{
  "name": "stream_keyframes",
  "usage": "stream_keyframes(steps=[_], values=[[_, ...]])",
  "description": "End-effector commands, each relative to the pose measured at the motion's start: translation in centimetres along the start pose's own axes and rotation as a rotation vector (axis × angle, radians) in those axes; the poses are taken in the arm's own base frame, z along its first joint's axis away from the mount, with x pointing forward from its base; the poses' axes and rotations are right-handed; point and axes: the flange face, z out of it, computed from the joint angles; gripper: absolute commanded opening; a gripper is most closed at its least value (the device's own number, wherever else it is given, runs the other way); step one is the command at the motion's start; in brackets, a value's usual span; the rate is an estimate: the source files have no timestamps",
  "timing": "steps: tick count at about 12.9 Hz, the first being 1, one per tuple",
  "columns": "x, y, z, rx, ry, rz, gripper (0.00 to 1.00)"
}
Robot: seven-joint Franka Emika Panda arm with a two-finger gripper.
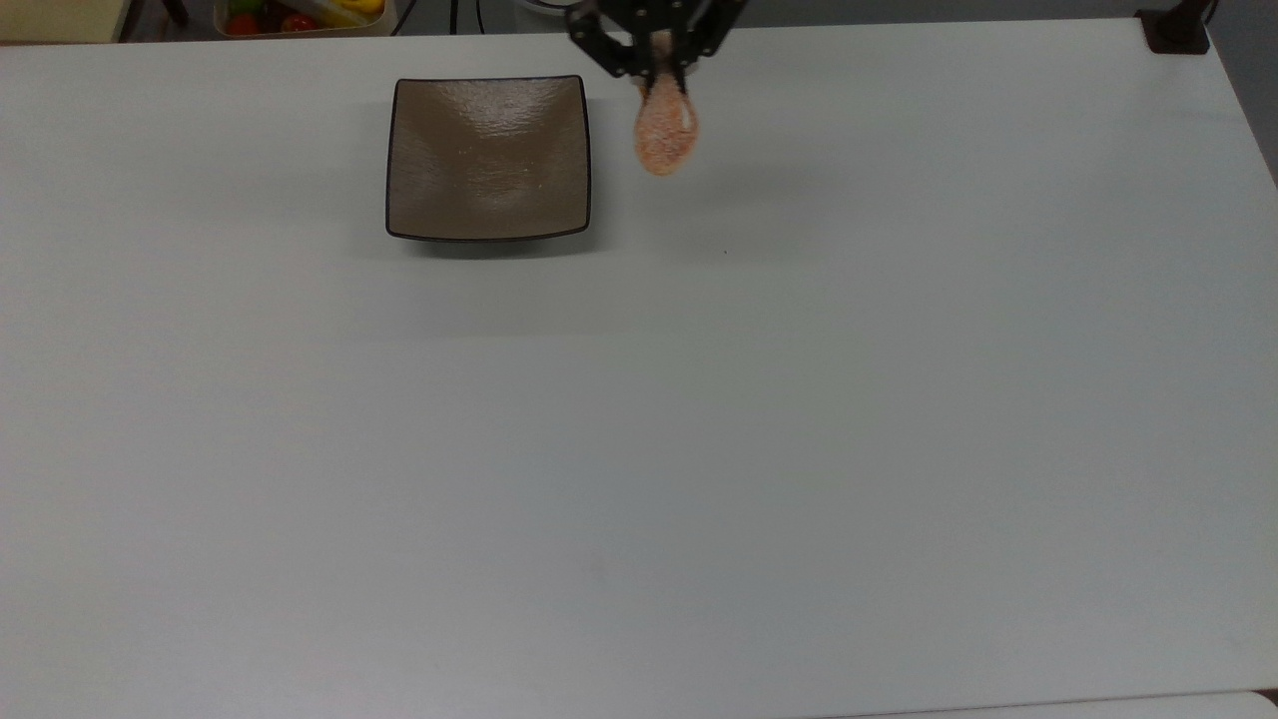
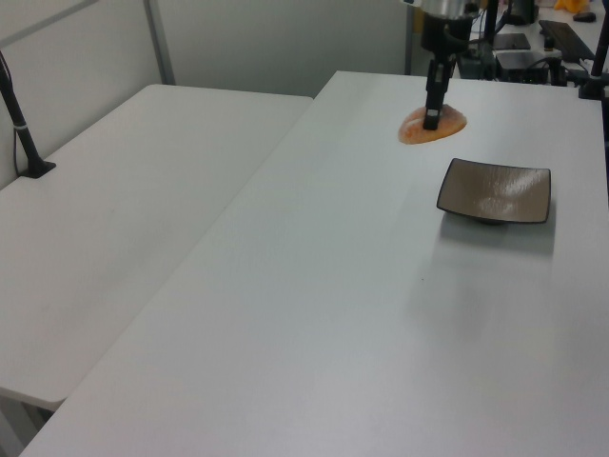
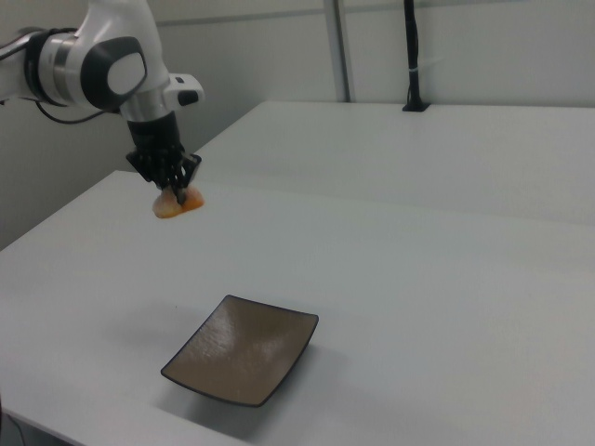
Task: Bread is placed on a ceramic plate
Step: 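Lift the bread roll and carry it toward the brown plate, then lower the bread roll onto the plate's center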
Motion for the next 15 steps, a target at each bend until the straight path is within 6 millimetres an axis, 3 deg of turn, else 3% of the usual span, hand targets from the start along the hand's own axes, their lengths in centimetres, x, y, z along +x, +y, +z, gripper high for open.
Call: stream_keyframes(steps=[1,7,11,15], values=[[-3.8,2.9,1.7,0.020,-0.051,-0.023,0.20],[-7.0,11.0,7.0,0.032,-0.122,0.018,0.20],[-8.8,13.4,12.0,0.015,-0.132,0.059,0.21],[-9.8,15.0,15.3,-0.011,-0.141,0.063,0.23]])
